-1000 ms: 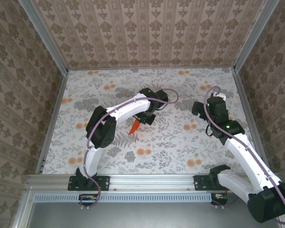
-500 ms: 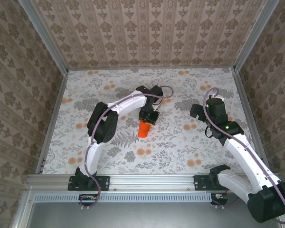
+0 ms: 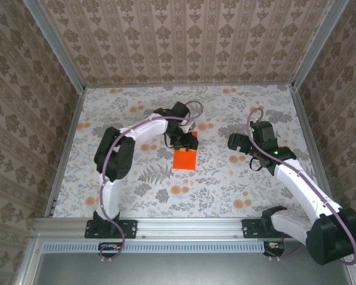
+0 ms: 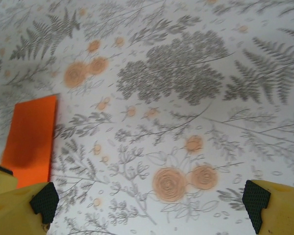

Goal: Fold a paper plane with a square sheet of paper (fold left side to right side)
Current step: Turn over the paper at the center of the table, then third fold the triangle at the center of the table.

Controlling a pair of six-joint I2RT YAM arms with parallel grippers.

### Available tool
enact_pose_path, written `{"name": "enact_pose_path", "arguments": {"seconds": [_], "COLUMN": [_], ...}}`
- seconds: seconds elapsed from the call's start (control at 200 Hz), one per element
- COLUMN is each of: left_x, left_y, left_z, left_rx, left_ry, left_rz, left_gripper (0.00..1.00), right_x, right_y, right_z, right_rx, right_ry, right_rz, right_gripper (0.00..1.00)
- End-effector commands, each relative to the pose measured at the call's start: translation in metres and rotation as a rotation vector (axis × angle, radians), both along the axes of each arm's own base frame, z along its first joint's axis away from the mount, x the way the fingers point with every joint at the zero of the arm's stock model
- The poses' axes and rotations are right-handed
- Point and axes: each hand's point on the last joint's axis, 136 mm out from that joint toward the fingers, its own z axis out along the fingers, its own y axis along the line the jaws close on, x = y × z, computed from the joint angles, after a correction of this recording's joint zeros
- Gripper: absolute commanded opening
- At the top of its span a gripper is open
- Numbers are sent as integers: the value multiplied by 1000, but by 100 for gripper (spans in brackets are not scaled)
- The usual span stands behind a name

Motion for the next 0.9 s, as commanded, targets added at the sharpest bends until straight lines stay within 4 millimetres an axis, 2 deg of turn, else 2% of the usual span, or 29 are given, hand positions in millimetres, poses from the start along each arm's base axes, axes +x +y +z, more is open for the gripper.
{"name": "enact_pose_path", "arguments": {"seconds": [0.0,0.145,0.295,0.335,0.355,0.46,0.65,0.76,0.895], "left_x": [18,24,20,17,15,7,-4,-11,-14], "left_y": [7,38,60,61,62,66,76,76,70], "left_z": [54,56,35,28,25,5,-23,-35,-42], "left_rx": [-147,-169,-194,-204,-205,-187,-131,-128,-142], "left_ry": [-104,-125,-67,-47,-37,5,47,85,99], "left_rz": [53,125,190,198,201,207,228,227,223], "left_gripper": [45,48,51,51,51,51,51,51,51], "right_x": [12,23,36,40,43,57,87,96,97], "right_y": [28,54,89,99,105,130,171,185,187], "right_z": [15,5,-12,-12,-21,-33,-48,-61,-69], "right_rx": [127,222,245,243,238,237,291,302,297], "right_ry": [-42,-20,50,56,82,114,141,173,186], "right_rz": [93,147,221,244,251,294,356,370,367], "right_gripper": [97,88,80,79,79,76,71,69,68]}}
